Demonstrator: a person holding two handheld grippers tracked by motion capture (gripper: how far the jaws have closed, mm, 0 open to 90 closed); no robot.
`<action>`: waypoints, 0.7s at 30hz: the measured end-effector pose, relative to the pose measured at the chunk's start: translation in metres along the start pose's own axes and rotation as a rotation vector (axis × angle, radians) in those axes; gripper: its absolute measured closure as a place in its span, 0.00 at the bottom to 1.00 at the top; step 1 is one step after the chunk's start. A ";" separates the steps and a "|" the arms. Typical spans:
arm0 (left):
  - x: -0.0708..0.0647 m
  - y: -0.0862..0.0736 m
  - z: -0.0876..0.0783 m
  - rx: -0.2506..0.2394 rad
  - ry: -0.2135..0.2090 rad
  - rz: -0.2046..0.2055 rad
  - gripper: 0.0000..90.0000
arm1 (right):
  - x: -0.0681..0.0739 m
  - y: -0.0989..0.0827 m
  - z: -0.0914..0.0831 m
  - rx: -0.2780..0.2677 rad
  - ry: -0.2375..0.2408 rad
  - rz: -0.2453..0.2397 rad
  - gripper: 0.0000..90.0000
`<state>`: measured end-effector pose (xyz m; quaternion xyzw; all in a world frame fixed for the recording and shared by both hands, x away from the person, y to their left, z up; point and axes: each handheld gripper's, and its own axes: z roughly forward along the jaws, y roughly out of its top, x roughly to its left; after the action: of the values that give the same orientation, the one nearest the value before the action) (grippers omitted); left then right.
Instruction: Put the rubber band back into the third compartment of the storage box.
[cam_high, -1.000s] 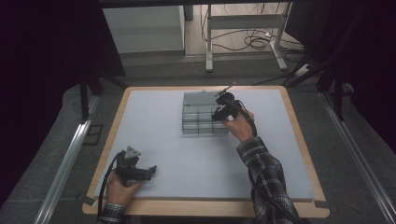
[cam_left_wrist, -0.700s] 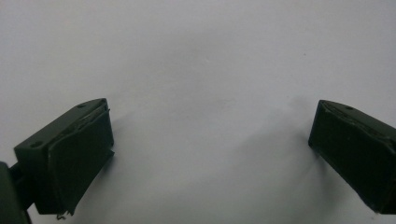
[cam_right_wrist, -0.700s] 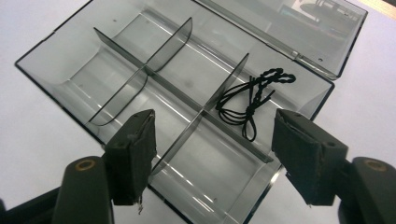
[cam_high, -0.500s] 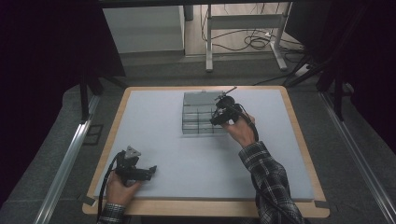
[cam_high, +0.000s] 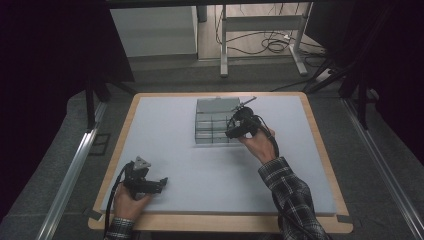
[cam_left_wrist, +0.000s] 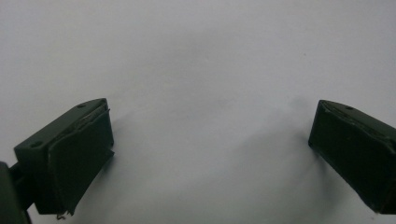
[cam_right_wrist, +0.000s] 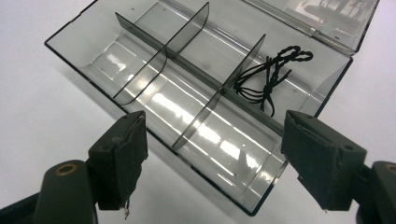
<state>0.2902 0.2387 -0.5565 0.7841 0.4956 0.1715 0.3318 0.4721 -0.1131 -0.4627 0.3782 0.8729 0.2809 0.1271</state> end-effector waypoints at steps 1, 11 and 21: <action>0.000 0.000 0.000 0.000 0.000 0.000 0.00 | 0.000 -0.001 -0.001 -0.002 0.002 0.000 0.25; 0.000 0.000 0.000 0.002 0.000 0.002 0.00 | 0.004 -0.009 -0.006 -0.012 0.012 -0.005 0.24; 0.000 0.000 0.000 0.000 0.000 0.000 0.00 | 0.009 -0.019 -0.010 -0.014 0.019 -0.006 0.22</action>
<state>0.2902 0.2387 -0.5565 0.7841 0.4956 0.1714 0.3318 0.4509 -0.1207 -0.4658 0.3722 0.8731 0.2903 0.1223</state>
